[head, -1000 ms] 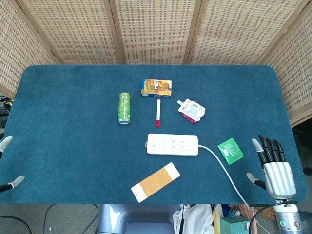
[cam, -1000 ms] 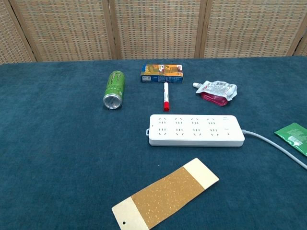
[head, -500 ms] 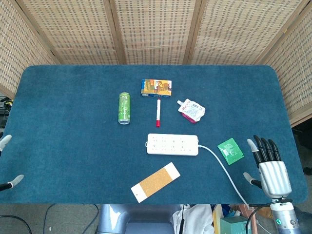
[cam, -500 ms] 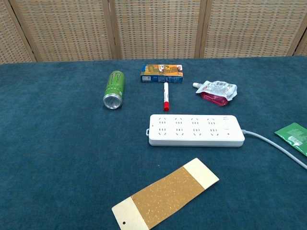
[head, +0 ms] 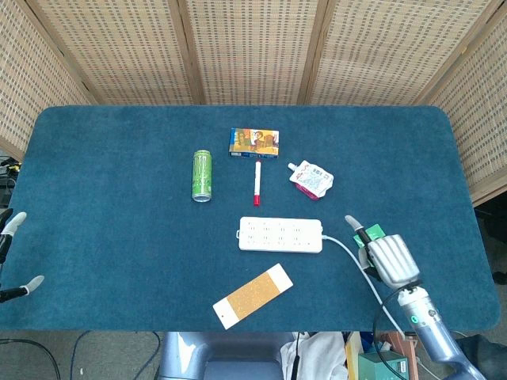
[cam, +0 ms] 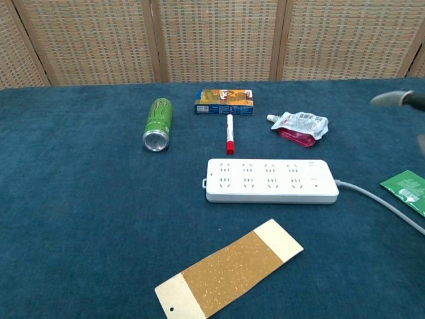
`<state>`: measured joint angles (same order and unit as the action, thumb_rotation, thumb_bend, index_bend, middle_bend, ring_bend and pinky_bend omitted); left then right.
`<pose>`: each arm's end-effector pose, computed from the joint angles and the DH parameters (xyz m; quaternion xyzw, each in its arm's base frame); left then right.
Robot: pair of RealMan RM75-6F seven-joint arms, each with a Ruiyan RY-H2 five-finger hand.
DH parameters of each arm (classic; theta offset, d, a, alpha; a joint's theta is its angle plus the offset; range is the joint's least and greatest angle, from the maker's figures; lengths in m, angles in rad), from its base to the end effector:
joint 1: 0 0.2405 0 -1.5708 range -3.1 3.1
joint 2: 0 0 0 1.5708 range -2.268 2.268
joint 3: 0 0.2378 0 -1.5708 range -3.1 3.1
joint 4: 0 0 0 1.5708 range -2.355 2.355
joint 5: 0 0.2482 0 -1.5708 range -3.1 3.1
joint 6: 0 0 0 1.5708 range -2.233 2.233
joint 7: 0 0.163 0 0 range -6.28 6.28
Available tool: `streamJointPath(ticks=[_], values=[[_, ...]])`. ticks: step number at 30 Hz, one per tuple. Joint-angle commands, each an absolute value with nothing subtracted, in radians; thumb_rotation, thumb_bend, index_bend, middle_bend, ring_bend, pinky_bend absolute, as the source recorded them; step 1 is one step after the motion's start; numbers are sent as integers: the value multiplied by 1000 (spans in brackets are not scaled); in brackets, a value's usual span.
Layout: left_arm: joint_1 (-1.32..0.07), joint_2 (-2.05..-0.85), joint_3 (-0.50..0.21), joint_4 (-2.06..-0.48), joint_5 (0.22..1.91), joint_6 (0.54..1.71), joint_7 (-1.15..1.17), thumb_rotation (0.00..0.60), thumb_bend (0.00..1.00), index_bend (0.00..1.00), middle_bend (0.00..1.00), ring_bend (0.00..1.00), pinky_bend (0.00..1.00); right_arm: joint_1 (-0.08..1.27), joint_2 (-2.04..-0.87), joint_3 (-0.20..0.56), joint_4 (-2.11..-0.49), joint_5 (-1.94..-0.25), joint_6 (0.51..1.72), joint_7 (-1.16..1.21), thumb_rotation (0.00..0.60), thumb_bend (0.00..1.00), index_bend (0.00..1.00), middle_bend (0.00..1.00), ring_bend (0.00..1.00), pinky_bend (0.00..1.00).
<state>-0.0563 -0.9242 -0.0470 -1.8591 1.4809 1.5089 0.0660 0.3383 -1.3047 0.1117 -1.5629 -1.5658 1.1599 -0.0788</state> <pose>-0.2791 0.1897 0.1533 -0.5858 -0.3891 -0.3807 0.6004 -0.2316 -0.2759 0.0196 0.7108 -0.3687 0.3987 0.4471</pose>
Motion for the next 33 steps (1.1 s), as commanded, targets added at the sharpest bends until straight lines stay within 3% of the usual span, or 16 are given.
streamJointPath(ticks=[1,13,33], values=[[-64,-929,-54,-1861,1465,1498,75,600,0,0,0,0,0,449,-1328,124,-1584,-1436,964,-50,600,833,152,951,946,1000],[-84,-942,-67,-1867,1420,1467,115,600,0,0,0,0,0,541,-1393,154,-1555,-1277,847,-95,600,843,203,951,947,1000],[-88,-941,-64,-1870,1416,1461,117,600,0,0,0,0,0,576,-1430,121,-1528,-1200,835,-146,600,843,213,951,947,1000]])
